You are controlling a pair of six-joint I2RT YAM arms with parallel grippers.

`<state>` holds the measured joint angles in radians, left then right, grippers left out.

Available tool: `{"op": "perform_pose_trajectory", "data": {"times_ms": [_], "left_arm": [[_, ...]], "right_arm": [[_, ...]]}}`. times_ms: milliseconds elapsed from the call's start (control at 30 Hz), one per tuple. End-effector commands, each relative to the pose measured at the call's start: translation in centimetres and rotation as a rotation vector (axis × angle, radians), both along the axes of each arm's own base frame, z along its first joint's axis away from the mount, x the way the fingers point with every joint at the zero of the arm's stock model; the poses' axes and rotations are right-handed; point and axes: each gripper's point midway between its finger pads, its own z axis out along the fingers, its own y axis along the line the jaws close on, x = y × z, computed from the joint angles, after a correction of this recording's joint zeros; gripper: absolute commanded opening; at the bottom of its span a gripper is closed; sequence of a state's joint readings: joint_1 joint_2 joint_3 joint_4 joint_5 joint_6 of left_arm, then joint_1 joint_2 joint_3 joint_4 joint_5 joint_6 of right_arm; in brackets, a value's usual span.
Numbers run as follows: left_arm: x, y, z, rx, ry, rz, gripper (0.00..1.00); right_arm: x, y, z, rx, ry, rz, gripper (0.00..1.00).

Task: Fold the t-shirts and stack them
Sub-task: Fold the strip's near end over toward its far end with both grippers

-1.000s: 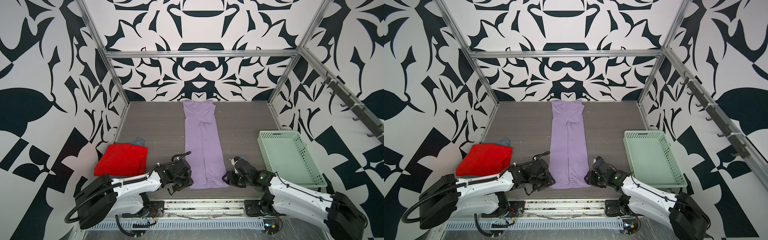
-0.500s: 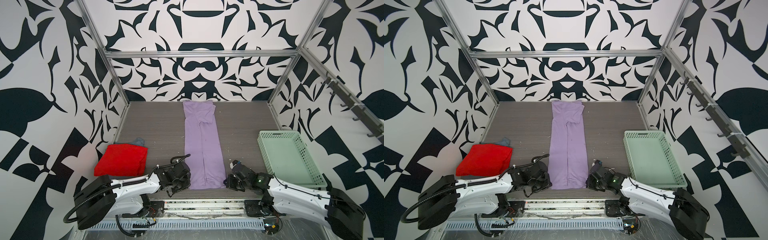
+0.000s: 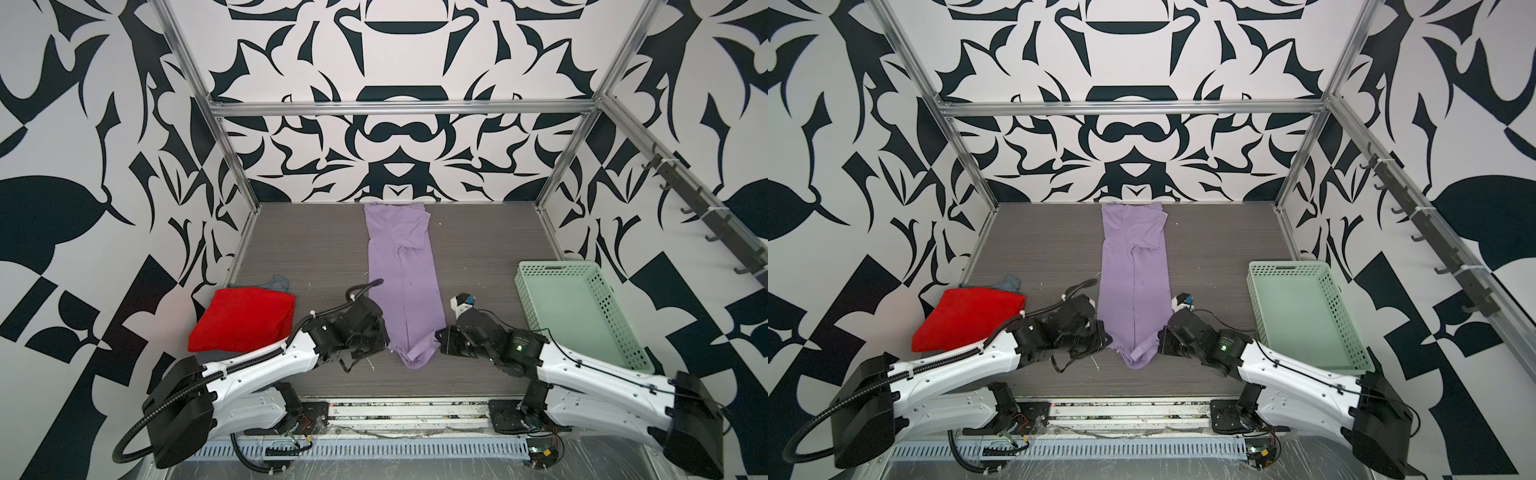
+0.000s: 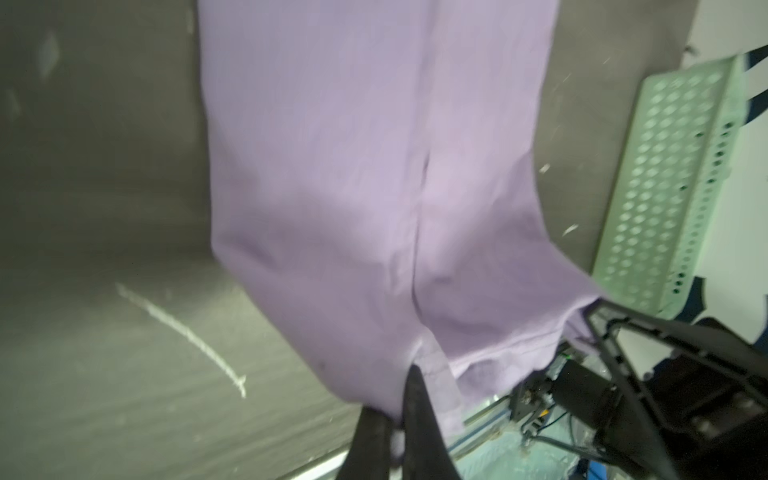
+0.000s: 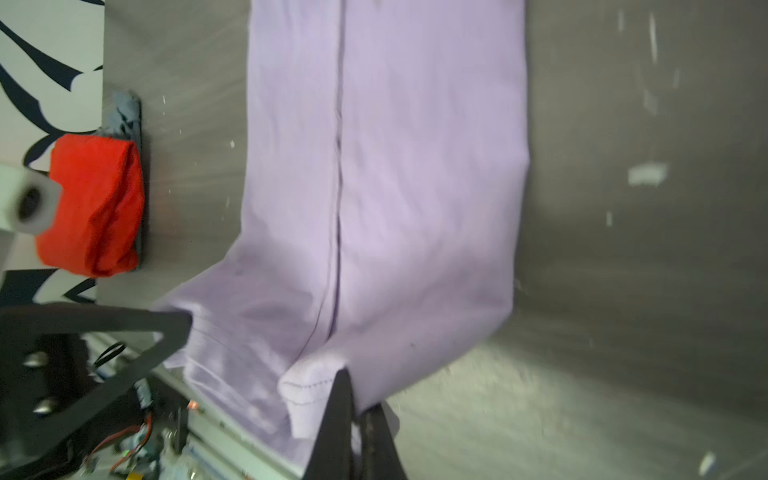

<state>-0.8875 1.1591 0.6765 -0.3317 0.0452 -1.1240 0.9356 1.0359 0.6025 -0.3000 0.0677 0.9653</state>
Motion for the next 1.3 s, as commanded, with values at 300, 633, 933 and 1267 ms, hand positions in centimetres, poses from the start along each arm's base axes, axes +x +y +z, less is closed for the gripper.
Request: {"op": "perform_pose_trajectory", "data": {"times_ms": [300, 633, 933, 1267], "left_arm": [[16.0, 0.7, 2.3, 0.018, -0.159, -0.059, 0.0], [24.5, 1.7, -1.8, -0.083, -0.073, 0.011, 0.0], [27.1, 3.0, -3.3, -0.112, -0.05, 0.067, 0.0], [30.1, 4.3, -2.8, -0.158, -0.08, 0.126, 0.24]], "right_arm": [[16.1, 1.0, 4.0, -0.082, -0.167, -0.055, 0.0], [24.9, 0.4, -0.2, -0.062, -0.073, -0.094, 0.0], [27.6, -1.1, -1.2, -0.058, -0.063, -0.149, 0.0], [30.1, -1.3, -1.4, -0.006, -0.054, -0.178, 0.23]]}}
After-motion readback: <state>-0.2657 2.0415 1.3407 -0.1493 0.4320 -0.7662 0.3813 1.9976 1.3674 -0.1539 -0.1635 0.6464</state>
